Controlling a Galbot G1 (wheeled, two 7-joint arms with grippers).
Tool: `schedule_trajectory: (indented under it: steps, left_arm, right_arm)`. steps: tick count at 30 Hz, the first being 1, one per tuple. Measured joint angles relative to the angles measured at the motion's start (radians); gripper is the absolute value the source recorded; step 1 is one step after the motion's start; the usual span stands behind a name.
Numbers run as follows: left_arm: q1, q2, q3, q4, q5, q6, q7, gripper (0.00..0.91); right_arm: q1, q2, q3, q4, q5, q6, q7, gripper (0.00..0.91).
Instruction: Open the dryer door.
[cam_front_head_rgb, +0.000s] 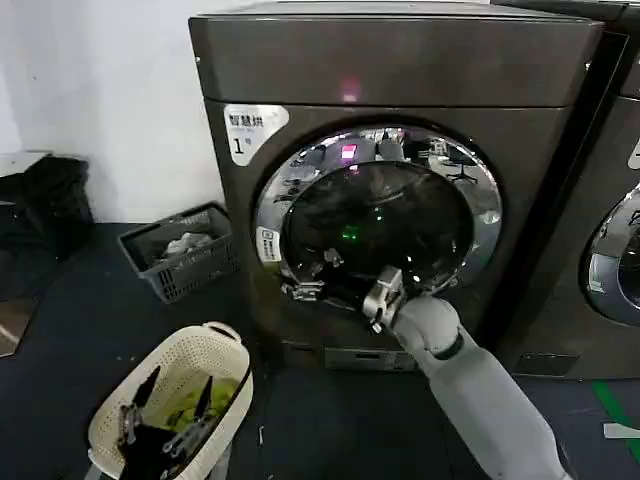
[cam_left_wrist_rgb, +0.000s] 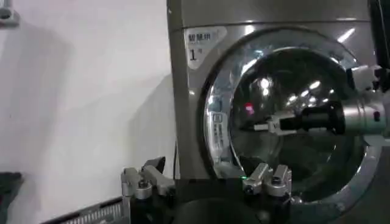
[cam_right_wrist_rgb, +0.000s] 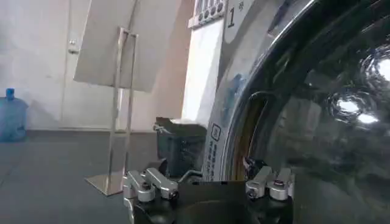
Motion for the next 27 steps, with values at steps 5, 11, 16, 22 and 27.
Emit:
schedule_trajectory:
  steps: [5,11,16,22,27]
  left_arm:
    - [-0.006,-0.002,-0.003,0.000,-0.022,0.008,-0.001,0.907]
    - [-0.003,-0.001,-0.008,-0.001,-0.023,0.010,-0.001,0.907]
    - [-0.002,-0.001,-0.014,-0.004,-0.023,0.019,-0.001,0.907]
    - [-0.006,-0.002,-0.019,-0.018,-0.024,0.061,-0.003,0.907]
    - [-0.008,0.004,-0.033,-0.035,-0.030,0.107,0.000,0.907]
  right_arm:
    - [0.023,0.026,-0.006,-0.046,0.000,0.010,-0.002,0.907]
    - [0.041,0.044,-0.011,-0.086,0.002,0.013,-0.004,0.907]
    - [0.044,0.055,-0.016,-0.104,0.005,0.014,-0.013,0.907]
    - [0.060,0.059,-0.025,-0.122,0.008,0.008,-0.039,0.907]
    - [0.074,0.054,-0.028,-0.131,0.037,-0.010,-0.064,0.907]
